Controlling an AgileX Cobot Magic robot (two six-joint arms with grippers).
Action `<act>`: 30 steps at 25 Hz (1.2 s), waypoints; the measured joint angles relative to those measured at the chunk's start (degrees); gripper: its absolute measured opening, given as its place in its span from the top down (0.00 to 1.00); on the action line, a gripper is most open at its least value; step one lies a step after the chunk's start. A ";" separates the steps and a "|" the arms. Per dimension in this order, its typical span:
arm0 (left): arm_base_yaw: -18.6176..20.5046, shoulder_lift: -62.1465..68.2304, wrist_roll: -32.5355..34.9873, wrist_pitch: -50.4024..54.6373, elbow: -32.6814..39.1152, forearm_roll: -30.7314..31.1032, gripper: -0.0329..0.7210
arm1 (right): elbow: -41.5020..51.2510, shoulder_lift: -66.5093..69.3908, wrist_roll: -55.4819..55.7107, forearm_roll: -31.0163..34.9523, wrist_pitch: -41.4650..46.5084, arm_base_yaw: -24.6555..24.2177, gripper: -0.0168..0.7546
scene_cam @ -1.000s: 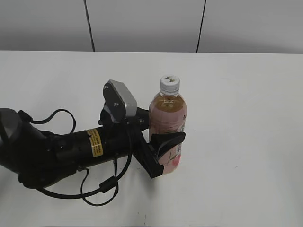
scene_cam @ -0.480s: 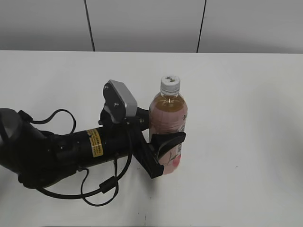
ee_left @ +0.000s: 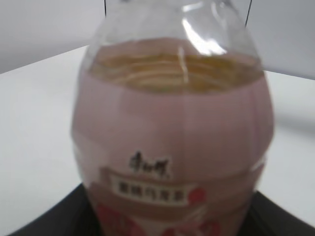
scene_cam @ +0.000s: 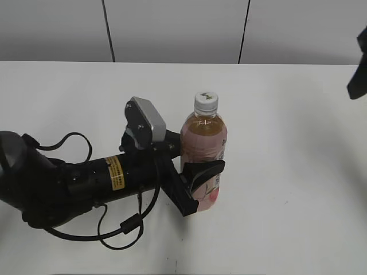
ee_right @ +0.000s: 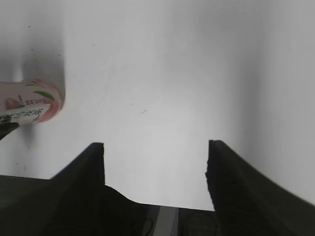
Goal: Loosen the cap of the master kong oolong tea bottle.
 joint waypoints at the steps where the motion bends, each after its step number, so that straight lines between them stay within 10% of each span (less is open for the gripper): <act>1: 0.00 0.00 0.00 0.00 0.00 0.00 0.44 | -1.21 1.45 0.00 0.26 0.49 0.89 0.34; 14: 0.00 0.00 0.00 0.00 0.00 0.05 0.44 | -20.87 16.43 5.69 3.19 1.70 26.00 0.34; 30: 0.00 0.05 0.00 0.00 0.00 0.12 0.44 | -23.36 23.02 10.24 1.51 1.96 29.24 0.45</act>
